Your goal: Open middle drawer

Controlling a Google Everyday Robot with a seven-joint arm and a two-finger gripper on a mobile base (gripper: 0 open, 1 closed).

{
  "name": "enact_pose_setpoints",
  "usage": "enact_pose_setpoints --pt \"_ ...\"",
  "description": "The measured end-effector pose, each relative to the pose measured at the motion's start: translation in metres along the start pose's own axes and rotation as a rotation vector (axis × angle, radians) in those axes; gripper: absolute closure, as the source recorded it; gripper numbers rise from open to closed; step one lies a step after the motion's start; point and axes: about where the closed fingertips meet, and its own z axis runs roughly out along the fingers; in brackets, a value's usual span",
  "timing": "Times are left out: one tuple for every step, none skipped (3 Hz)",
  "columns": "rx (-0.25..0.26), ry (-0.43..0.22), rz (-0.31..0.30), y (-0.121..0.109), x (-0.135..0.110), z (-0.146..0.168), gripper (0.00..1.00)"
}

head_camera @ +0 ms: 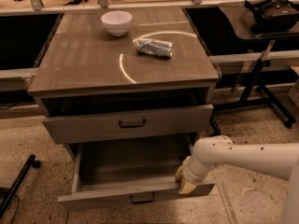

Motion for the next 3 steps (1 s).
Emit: enact_pose_setpoints --pt "0.001 -0.001 -0.002 0.000 0.000 -0.002 0.28" --pt "0.021 -0.010 -0.045 -0.006 0.008 -0.036 0.03" --pt "0.050 0.002 -0.074 -0.013 0.017 -0.083 0.00"
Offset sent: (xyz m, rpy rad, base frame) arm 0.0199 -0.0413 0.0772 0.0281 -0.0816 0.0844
